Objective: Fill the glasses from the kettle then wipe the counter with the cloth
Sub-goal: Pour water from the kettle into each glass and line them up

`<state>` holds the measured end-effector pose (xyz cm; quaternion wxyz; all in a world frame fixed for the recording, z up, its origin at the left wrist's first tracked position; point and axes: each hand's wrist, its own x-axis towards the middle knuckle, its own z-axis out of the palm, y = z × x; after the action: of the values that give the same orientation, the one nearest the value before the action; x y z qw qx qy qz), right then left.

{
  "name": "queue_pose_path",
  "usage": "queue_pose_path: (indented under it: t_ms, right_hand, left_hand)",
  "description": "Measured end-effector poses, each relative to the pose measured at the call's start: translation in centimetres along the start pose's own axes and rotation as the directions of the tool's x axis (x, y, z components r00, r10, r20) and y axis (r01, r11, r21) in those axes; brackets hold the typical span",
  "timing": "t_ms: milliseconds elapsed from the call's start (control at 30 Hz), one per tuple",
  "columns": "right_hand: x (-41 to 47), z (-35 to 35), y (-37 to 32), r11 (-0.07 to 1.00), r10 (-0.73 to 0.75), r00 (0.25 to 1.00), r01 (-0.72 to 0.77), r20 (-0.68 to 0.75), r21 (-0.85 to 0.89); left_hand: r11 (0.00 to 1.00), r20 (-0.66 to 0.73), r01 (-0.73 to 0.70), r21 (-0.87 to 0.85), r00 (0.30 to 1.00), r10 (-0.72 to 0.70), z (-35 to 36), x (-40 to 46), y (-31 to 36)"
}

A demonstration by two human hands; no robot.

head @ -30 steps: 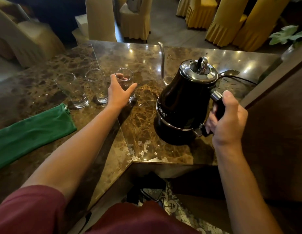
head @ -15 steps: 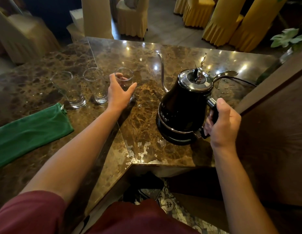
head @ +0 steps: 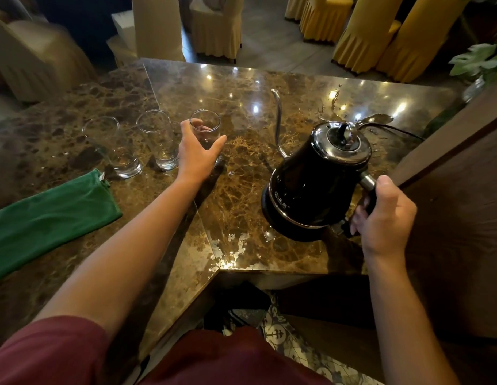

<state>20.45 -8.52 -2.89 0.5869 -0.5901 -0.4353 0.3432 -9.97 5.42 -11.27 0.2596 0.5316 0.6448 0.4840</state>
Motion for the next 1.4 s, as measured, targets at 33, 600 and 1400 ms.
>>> queue_pose_path:
  t_ms: [33,600,1400]
  right_hand:
    - [0.1,0.1,0.2,1.0,-0.013,1.0,0.013,-0.016,-0.006]
    - [-1.0,-0.6,0.3,0.999,-0.035,0.999,0.034,-0.039,-0.024]
    - [-1.3,2.3,1.6,0.995,-0.08,0.996,0.077,-0.04,-0.068]
  left_hand:
    - [1.0,-0.001,-0.001,-0.004,1.0,0.001,0.0,0.0,0.0]
    - [1.0,-0.013,0.01,0.015,1.0,-0.009,0.1,-0.3,0.2]
    - [1.0,-0.011,0.005,-0.01,1.0,-0.005,0.0,-0.3,0.2]
